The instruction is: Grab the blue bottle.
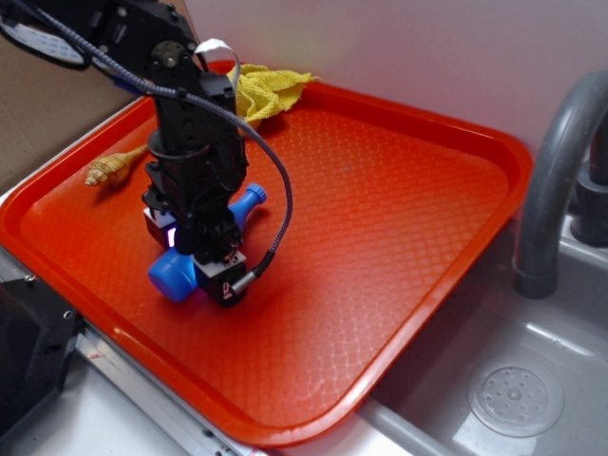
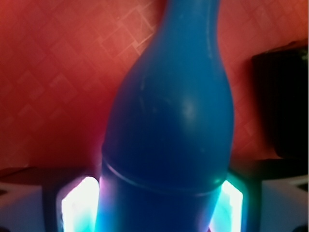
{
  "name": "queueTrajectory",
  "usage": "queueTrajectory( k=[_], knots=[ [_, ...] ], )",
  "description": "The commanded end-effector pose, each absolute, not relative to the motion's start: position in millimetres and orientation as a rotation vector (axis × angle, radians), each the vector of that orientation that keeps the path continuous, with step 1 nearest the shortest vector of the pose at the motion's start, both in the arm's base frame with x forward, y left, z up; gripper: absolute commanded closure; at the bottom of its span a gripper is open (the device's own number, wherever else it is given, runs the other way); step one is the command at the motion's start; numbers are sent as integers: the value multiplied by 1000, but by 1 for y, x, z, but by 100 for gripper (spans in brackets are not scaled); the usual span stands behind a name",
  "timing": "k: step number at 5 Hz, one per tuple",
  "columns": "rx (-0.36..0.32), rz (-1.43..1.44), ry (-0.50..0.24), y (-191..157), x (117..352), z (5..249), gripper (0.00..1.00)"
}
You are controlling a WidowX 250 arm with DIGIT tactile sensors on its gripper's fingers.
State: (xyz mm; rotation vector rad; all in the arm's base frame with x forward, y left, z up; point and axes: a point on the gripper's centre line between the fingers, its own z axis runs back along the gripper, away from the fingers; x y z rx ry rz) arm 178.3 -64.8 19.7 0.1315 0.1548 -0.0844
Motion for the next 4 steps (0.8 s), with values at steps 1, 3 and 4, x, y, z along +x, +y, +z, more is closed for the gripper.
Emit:
queueTrajectory(
  k=[1,3,4],
  knots=[
    [190,-171,90,-58,191,53,100],
    [126,-153,-13,-52,216,154,100],
    [73,-106,-30,-39,220,201,100]
  ],
)
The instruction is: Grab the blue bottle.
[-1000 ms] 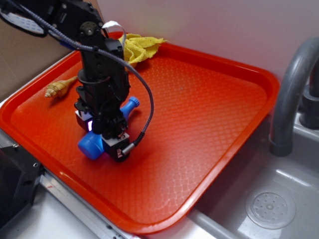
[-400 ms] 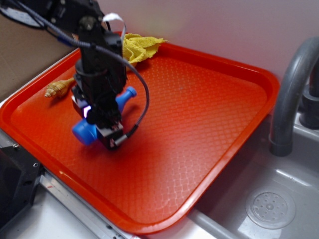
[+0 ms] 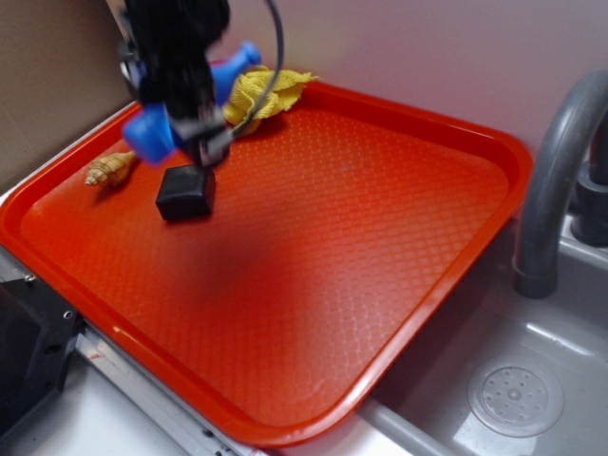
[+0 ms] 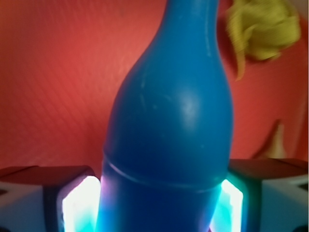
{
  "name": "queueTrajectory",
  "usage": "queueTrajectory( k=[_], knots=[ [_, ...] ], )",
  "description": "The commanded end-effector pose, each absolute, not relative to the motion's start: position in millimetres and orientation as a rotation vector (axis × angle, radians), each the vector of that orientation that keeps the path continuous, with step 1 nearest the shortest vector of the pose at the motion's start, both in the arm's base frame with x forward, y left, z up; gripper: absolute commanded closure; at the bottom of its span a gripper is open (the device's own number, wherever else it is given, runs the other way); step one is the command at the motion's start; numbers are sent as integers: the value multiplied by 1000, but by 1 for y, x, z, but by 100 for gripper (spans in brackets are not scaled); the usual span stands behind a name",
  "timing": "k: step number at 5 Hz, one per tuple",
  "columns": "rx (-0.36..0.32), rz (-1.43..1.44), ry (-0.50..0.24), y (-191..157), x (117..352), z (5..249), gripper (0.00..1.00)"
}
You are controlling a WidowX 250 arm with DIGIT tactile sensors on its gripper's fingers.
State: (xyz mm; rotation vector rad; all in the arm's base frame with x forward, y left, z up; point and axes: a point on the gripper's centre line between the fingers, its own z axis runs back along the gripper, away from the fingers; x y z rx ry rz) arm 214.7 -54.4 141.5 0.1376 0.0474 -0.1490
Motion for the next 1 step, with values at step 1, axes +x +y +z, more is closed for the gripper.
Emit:
queueTrajectory(
  k=[1],
  knots=[
    [43,-85,-31,-34,222,204,100]
  ],
)
